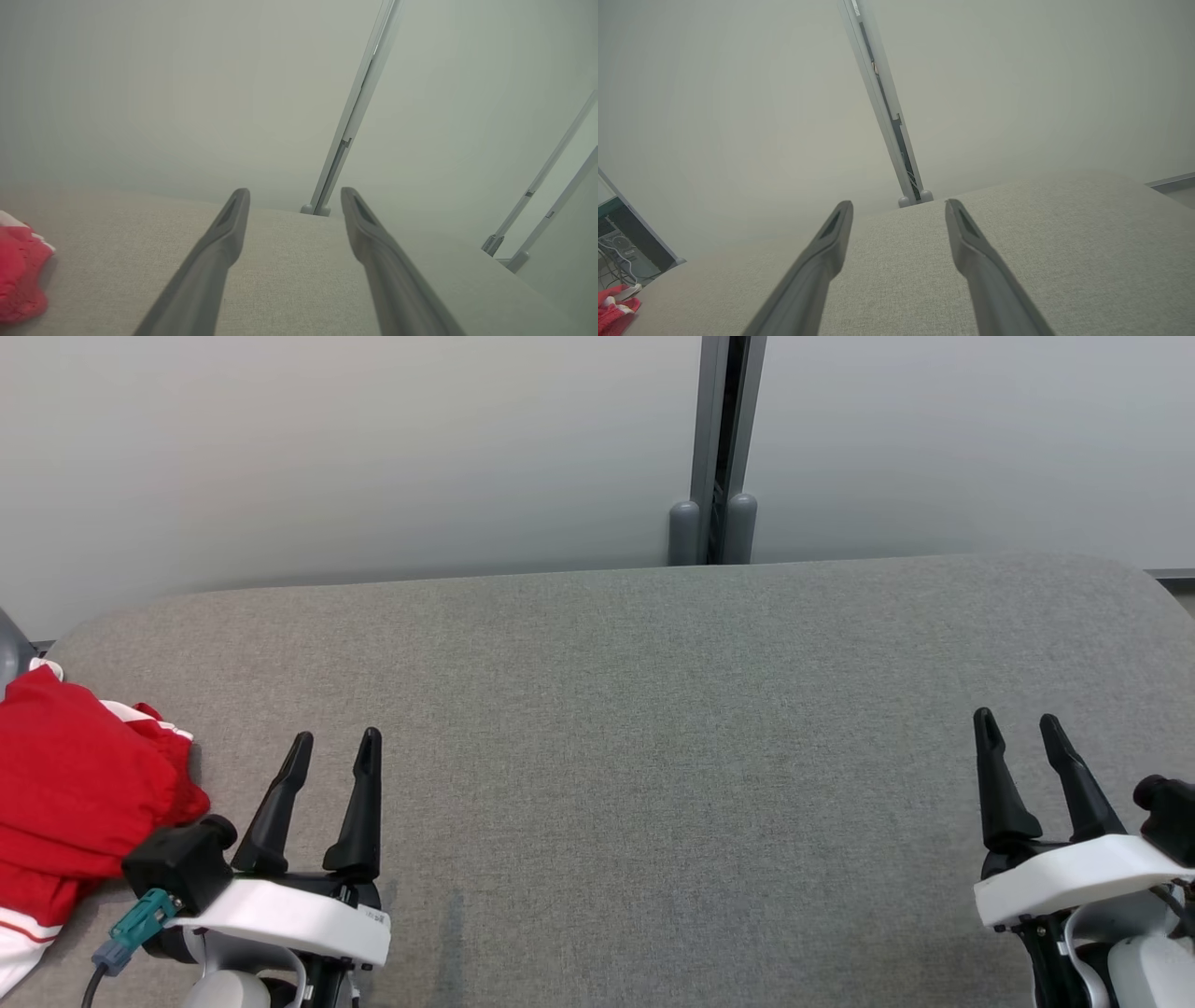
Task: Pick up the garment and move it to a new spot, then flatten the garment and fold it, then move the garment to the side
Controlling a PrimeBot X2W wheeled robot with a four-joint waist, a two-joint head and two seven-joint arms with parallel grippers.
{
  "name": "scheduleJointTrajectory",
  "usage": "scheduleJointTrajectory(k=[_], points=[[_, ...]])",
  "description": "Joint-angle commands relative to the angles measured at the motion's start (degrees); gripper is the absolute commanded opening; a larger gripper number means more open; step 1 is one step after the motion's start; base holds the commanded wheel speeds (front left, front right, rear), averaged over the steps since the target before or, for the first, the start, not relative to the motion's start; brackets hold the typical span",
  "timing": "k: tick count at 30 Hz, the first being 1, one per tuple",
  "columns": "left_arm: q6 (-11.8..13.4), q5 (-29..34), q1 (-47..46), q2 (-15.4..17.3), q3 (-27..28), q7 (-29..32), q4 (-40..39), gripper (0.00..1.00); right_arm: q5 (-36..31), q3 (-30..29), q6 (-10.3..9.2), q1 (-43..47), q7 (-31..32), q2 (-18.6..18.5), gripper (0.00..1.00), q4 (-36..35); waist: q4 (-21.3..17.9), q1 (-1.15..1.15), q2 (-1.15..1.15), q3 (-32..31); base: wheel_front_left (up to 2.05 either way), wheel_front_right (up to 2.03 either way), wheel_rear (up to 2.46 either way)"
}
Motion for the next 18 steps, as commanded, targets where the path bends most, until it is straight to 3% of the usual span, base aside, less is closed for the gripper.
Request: scheduleJointTrajectory(k=[1, 18], points=[[0.56, 1.65, -1.23, 0.65, 0.19, 0.13, 0.03, 1.0, -2.05, 0.17, 0.1, -1.1, -0.93, -0.23, 1.0, 0.15, 0.02, 0.0, 0.0, 0.03, 0.0, 0.0, 0.0], [3.17, 8.35, -0.71, 0.92, 0.19, -0.63, 2.84, 1.0, -10.01, 1.75, 0.11, -1.33, -4.24, 0.86, 1.0, 4.65, 0.3, 0.0, 0.0, 0.01, 0.0, 0.0, 0.0]])
